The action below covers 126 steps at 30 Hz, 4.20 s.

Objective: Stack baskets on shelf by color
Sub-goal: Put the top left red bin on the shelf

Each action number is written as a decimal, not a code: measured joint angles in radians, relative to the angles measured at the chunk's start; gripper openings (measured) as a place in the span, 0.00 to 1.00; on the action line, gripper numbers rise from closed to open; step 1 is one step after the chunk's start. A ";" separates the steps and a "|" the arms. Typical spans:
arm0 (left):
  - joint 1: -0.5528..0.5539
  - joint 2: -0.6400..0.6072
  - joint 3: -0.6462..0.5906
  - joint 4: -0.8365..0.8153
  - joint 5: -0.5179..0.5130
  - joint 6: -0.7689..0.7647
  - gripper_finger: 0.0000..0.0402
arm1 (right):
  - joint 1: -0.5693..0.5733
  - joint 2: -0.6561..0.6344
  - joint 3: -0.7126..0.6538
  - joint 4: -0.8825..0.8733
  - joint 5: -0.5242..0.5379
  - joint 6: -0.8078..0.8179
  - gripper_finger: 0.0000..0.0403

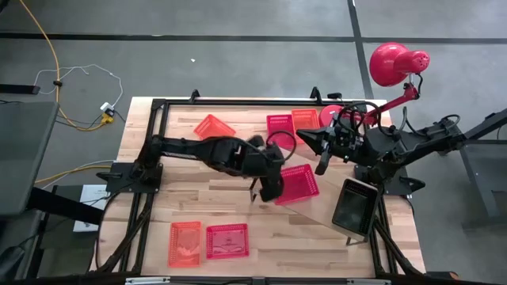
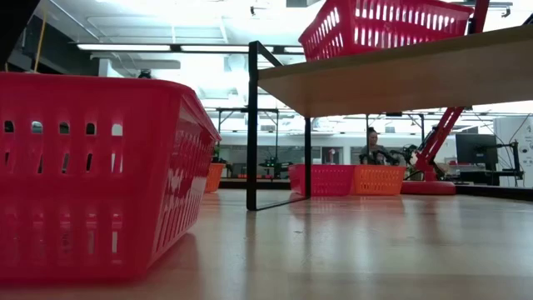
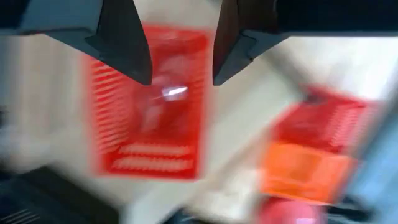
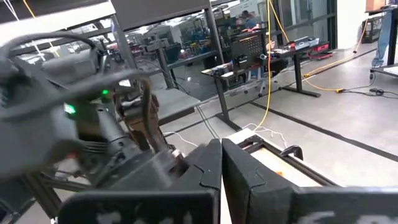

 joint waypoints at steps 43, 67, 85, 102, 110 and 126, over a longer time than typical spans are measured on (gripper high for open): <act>0.036 0.002 -0.241 0.145 0.245 0.051 0.00 | -0.001 -0.025 0.000 0.001 0.007 -0.001 0.00; 0.073 -0.161 -0.239 0.200 0.121 0.085 0.00 | -0.001 -0.035 0.000 0.002 -0.142 0.000 0.00; 0.012 -0.973 -1.168 1.119 0.158 0.127 0.00 | 0.029 0.258 0.268 -0.467 -0.630 0.056 0.00; -0.021 -1.168 -1.383 1.269 0.037 0.131 0.00 | 0.053 0.612 0.453 -0.750 -0.814 -0.079 0.00; -0.020 -1.162 -1.383 1.267 0.037 0.130 0.00 | 0.053 0.653 0.454 -0.852 -0.810 -0.086 0.00; -0.020 -1.161 -1.383 1.266 0.037 0.130 0.00 | 0.052 0.633 0.456 -0.934 -0.783 -0.043 0.00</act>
